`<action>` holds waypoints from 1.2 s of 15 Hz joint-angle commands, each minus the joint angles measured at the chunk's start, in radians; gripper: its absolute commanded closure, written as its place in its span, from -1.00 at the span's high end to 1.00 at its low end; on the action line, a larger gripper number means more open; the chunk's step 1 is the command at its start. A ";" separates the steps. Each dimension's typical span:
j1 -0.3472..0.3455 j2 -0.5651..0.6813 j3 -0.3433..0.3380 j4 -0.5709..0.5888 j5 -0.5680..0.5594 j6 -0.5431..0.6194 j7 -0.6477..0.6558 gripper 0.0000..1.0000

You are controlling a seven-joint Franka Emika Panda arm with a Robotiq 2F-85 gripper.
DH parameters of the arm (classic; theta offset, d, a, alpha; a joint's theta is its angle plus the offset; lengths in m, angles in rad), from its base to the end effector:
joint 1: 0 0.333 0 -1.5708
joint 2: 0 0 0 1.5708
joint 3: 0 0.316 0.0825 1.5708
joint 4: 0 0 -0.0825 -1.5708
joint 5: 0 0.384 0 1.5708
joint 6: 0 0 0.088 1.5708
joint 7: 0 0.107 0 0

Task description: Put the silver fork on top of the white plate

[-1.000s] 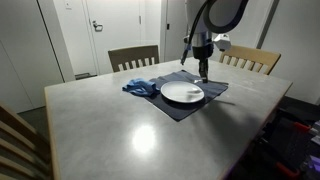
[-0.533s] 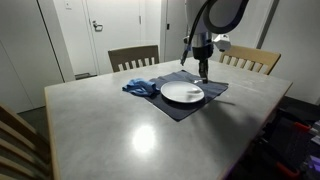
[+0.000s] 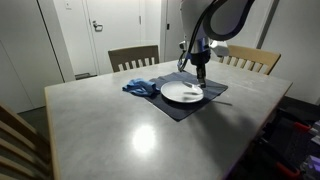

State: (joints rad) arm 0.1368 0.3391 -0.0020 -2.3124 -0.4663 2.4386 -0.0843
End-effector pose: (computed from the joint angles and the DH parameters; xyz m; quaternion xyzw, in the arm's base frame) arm 0.4956 0.0663 0.1805 0.9407 0.2958 -0.1001 0.1327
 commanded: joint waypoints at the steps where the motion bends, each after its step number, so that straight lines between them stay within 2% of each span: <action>1: -0.017 0.020 0.005 -0.027 -0.030 0.090 -0.033 -0.95; 6: -0.013 0.070 0.006 -0.035 -0.022 0.196 -0.078 -0.95; 10: -0.022 0.062 0.011 -0.034 0.001 0.183 -0.111 -0.95; 11: -0.022 0.055 0.012 -0.037 0.003 0.176 -0.115 -0.30; 12: -0.020 0.047 0.012 -0.039 0.004 0.169 -0.114 -0.28; 14: -0.019 0.032 0.012 -0.044 0.007 0.158 -0.112 -0.03; 18: -0.010 -0.029 0.013 -0.082 0.009 0.124 -0.094 0.57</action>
State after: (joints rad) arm 0.1349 0.3821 -0.0020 -2.3410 -0.4691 2.5905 -0.1665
